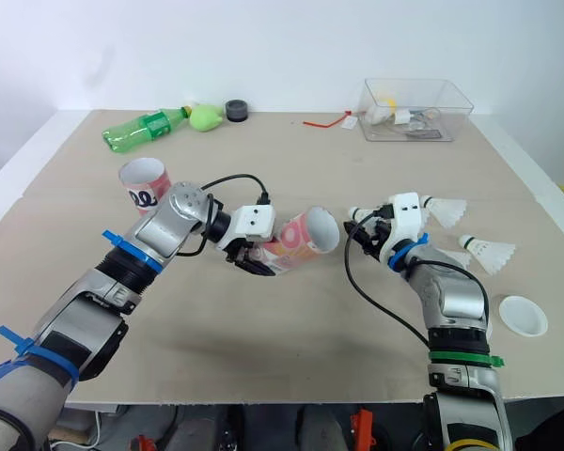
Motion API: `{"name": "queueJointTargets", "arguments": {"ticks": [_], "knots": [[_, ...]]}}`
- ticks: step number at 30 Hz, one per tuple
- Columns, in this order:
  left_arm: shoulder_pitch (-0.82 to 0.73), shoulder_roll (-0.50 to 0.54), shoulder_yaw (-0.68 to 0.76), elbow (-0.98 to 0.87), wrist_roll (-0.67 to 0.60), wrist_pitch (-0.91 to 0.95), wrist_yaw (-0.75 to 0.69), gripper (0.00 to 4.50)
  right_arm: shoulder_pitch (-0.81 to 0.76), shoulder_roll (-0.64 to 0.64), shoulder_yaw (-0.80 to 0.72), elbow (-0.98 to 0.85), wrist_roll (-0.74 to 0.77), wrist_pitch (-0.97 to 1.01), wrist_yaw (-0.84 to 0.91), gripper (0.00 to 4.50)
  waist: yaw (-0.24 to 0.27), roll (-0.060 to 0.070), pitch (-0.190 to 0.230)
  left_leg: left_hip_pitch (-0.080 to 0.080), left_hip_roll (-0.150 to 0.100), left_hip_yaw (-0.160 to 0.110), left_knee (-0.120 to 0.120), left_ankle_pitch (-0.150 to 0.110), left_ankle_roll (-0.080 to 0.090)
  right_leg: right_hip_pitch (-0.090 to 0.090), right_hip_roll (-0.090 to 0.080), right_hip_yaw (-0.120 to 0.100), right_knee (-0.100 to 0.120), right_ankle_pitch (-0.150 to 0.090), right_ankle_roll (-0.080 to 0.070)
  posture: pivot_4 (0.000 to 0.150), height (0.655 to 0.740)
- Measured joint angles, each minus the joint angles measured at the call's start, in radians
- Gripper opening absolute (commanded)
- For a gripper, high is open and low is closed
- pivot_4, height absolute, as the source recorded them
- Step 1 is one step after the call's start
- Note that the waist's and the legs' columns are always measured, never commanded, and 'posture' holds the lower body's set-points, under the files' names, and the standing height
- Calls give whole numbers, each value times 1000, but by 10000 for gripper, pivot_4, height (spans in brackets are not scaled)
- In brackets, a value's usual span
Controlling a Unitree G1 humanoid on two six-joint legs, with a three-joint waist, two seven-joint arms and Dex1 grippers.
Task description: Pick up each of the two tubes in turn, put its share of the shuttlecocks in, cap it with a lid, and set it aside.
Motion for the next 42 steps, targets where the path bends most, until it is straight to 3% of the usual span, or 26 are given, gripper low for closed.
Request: {"name": "queueJointTargets", "arguments": {"ticks": [2, 13, 17, 23, 26, 34, 42], "knots": [[2, 0, 0, -3, 0, 1, 6, 29946, -4, 2, 3, 13, -7, -6, 0, 862, 0, 0, 0, 0, 0, 0, 0, 0, 0, 0, 0, 0, 0, 0, 0, 1500, 7400], [2, 0, 5, 11, -3, -5, 7, 29946, -12, -34, 11, 26, -40, -68, 65, 862, 0, 0, 0, 0, 0, 0, 0, 0, 0, 0, 0, 0, 0, 1, 0, 1500, 7400], [-6, -2, 5, 40, -5, -20, 5, 29946, -8, -152, 49, -44, -67, -199, 207, 862, 0, 0, 0, 0, 0, 0, 0, 0, 0, 0, 0, 0, 0, 1, 1, 1500, 7400], [-42, -5, 6, 122, -6, -48, 8, 29946, -31, -462, 69, -166, -83, -493, 574, 862, -2, 0, 1, 4, 4, 1, 0, 1, 0, 2, 3, 0, -1, 0, 2, 1500, 7400], [-56, -7, 8, 159, -6, -59, 11, 29946, -57, -532, 70, -202, -78, -550, 673, 862, -3, -1, 1, 8, 8, 3, 0, 1, -1, 5, 6, -1, -2, -1, -1, 1500, 7400], [-67, -17, 16, 200, -3, -71, 20, 29946, -91, -547, 107, -421, 7, -466, 739, 862, 3, -1, 1, 9, 14, 4, 0, 5, -7, 4, 7, -2, -2, 3, -14, 1500, 7400], [-67, -18, 22, 201, -2, -62, 18, 29946, -91, -525, 134, -384, -52, -518, 725, 862, 3, -1, 2, 8, 14, 7, -1, 5, -7, 1, 7, -1, -2, 4, -15, 1500, 7400]]}}
